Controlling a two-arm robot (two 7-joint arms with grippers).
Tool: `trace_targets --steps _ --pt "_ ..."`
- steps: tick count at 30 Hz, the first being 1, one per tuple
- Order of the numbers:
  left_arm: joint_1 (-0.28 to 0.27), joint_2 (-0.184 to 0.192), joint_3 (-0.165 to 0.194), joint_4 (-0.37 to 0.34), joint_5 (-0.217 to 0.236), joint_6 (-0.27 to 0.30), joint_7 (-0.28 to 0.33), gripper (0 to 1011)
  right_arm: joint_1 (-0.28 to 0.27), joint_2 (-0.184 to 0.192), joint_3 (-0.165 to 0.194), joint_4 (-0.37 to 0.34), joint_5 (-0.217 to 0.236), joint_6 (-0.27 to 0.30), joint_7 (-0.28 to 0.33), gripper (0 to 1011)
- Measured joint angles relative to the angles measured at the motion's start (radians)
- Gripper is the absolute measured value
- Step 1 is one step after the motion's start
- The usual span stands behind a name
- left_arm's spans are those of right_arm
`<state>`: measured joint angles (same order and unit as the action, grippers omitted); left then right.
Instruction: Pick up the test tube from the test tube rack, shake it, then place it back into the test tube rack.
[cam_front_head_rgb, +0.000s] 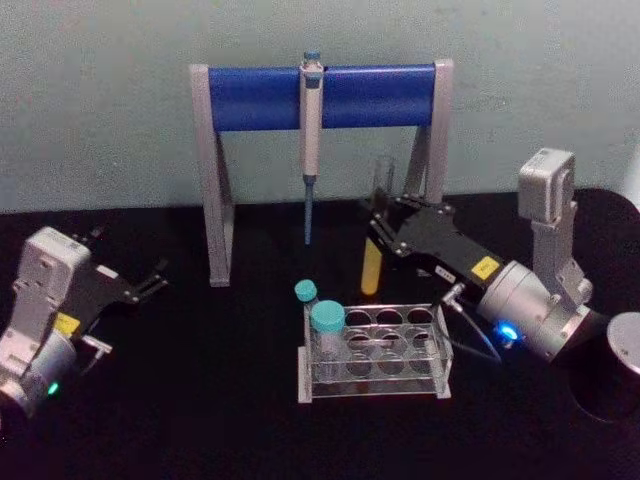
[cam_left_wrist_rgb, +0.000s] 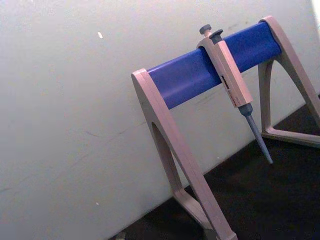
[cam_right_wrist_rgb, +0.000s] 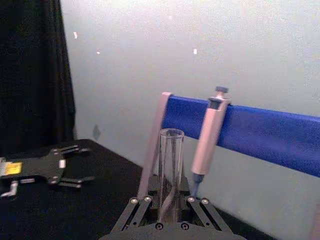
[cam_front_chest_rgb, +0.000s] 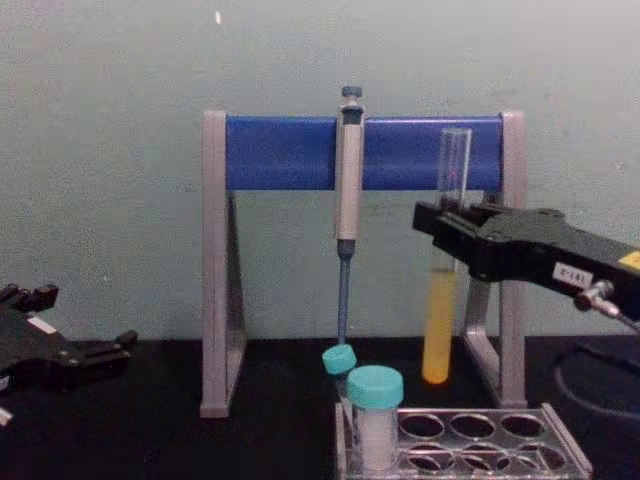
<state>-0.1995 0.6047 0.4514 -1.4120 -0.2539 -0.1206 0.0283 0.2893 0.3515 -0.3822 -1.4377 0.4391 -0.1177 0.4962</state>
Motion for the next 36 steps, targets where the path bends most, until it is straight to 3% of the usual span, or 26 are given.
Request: trace_targets --steps 26,36 --pt "0.000 0.000 0.000 0.000 0.000 0.000 0.000 1010 -0.044 0.009 0.059 -0.034 -0.004 -0.006 -0.054 230" --pt "0.000 0.000 0.000 0.000 0.000 0.000 0.000 1010 -0.137 0.039 0.101 -0.136 0.003 0.001 -0.084 230"
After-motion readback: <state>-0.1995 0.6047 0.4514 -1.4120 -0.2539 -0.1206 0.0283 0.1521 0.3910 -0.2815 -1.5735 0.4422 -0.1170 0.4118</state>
